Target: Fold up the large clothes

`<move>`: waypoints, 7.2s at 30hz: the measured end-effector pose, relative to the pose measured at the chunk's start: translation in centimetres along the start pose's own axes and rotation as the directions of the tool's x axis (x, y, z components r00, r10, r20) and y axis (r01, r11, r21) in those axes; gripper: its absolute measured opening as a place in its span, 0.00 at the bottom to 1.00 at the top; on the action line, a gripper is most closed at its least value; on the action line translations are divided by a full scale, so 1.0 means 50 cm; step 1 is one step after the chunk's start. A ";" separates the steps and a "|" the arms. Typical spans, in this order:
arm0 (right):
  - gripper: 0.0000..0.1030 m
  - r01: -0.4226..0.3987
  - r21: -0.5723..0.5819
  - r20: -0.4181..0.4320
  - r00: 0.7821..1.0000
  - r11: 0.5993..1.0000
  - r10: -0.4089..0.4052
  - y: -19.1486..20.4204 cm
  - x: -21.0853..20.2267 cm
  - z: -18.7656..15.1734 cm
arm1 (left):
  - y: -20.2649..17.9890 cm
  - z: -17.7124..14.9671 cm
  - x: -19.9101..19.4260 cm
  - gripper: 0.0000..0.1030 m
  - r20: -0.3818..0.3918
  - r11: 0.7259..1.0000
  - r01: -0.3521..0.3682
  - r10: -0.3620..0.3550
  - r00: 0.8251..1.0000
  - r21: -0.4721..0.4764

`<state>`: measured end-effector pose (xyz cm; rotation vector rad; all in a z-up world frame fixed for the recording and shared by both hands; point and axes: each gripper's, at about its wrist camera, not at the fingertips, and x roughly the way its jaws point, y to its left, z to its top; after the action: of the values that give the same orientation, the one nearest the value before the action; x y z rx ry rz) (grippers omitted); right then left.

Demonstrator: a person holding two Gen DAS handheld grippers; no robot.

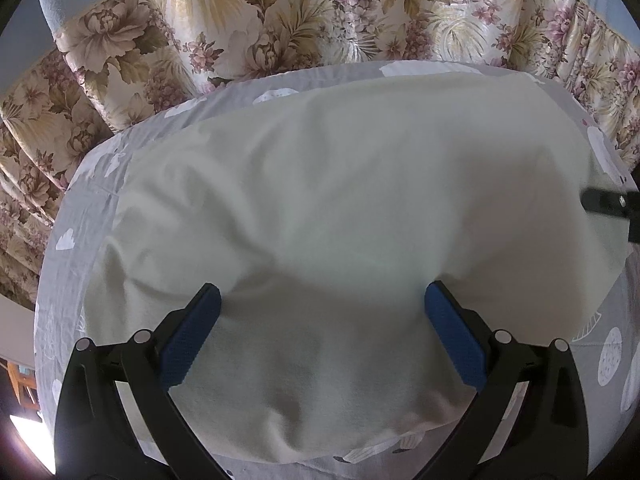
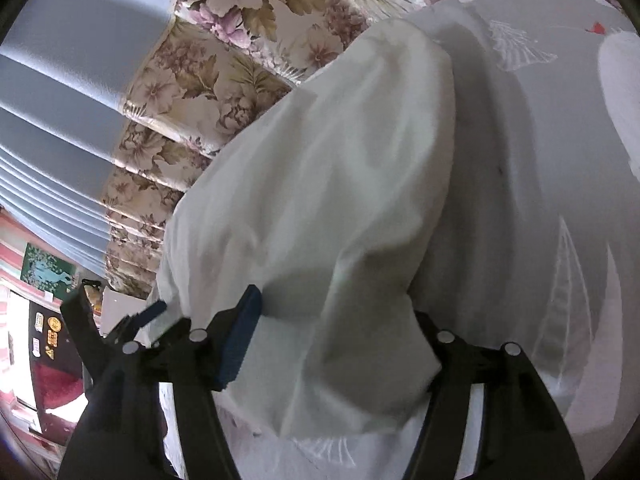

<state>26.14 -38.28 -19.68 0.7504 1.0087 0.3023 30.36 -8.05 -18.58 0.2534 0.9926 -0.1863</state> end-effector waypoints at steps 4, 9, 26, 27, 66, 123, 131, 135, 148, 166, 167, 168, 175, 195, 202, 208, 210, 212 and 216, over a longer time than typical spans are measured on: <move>0.61 -0.011 -0.011 0.000 1.000 1.000 0.011 0.010 0.009 0.018 | -0.001 -0.001 0.003 0.97 0.001 1.000 -0.005 0.005 1.000 0.009; 0.61 -0.026 -0.025 0.009 1.000 0.999 0.026 0.014 0.038 0.033 | 0.000 0.000 0.007 0.97 -0.004 1.000 -0.001 0.001 1.000 0.000; 0.22 0.232 -0.273 0.151 0.969 0.934 -0.197 0.168 -0.007 0.012 | 0.041 0.044 0.045 0.97 -0.034 0.997 -0.003 0.000 0.999 -0.075; 0.22 0.239 -0.277 0.151 0.967 0.931 -0.204 0.170 -0.006 0.013 | 0.038 0.041 0.045 0.97 -0.026 0.997 -0.007 0.006 1.000 -0.072; 0.18 0.343 -0.335 0.200 0.936 0.877 -0.290 0.239 0.012 -0.018 | -0.036 0.063 0.070 0.97 -0.035 1.000 -0.012 0.011 0.999 -0.029; 0.66 0.173 -0.302 0.084 0.984 0.937 -0.155 0.327 0.045 -0.060 | 0.283 -0.043 -0.138 0.95 0.051 0.994 0.008 -0.002 0.999 -0.108; 0.34 -0.013 -0.314 -0.040 0.999 0.949 0.001 0.294 0.123 -0.052 | 0.183 0.008 -0.124 0.95 0.052 0.997 0.065 -0.063 0.997 -0.035; 0.34 -0.052 -0.323 -0.069 0.997 0.945 0.032 0.310 0.142 -0.056 | 0.173 0.017 -0.110 0.95 0.042 0.997 0.066 -0.064 0.997 -0.033; 0.36 -0.025 -0.387 -0.078 0.997 0.922 -0.006 0.350 0.155 -0.069 | 0.181 0.021 -0.034 0.63 0.010 0.984 0.165 -0.164 0.986 -0.070; 0.36 -0.017 -0.389 -0.056 0.998 0.921 -0.005 0.347 0.153 -0.075 | 0.224 0.026 -0.052 0.88 0.143 0.937 0.316 -0.296 0.944 -0.146; 0.36 -0.017 -0.392 -0.057 0.998 0.920 -0.006 0.347 0.153 -0.075 | 0.224 0.035 -0.050 0.88 0.144 0.935 0.323 -0.303 0.942 -0.145; 0.36 -0.014 -0.395 -0.057 0.998 0.919 -0.010 0.349 0.153 -0.076 | 0.223 0.042 -0.047 0.88 0.144 0.935 0.325 -0.306 0.941 -0.143; 0.37 0.028 -0.423 -0.046 0.998 0.906 -0.052 0.360 0.155 -0.078 | 0.178 0.062 -0.002 0.24 0.088 0.919 0.383 -0.376 0.923 -0.096; 0.39 0.036 -0.500 -0.004 0.999 0.865 -0.044 0.477 0.176 -0.058 | 0.303 -0.019 -0.142 0.06 0.109 0.988 0.156 -0.156 0.982 0.011; 0.45 0.115 -0.583 -0.021 0.987 0.804 -0.156 0.511 0.248 -0.078 | 0.347 -0.050 -0.038 0.06 0.003 0.980 0.189 -0.189 0.982 -0.067; 0.46 0.114 -0.576 -0.042 0.985 0.809 -0.169 0.509 0.256 -0.068 | 0.366 -0.056 -0.008 0.08 0.005 0.961 0.245 -0.246 0.969 -0.127; 0.46 0.095 -0.552 -0.050 0.988 0.829 -0.146 0.498 0.249 -0.064 | 0.370 -0.057 -0.024 0.22 0.021 0.956 0.253 -0.253 0.967 -0.146; 0.47 0.070 -0.519 -0.054 0.992 0.852 -0.115 0.484 0.238 -0.059 | 0.377 -0.064 -0.045 0.63 0.028 0.952 0.254 -0.253 0.967 -0.168; 0.47 0.050 -0.481 -0.052 0.995 0.875 -0.085 0.468 0.226 -0.056 | 0.379 -0.085 -0.083 0.87 0.079 0.907 0.370 -0.361 0.929 -0.203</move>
<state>32.04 -14.08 -11.80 0.2523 0.9713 0.5000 29.84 11.48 -14.90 -0.1387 1.0063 -0.4218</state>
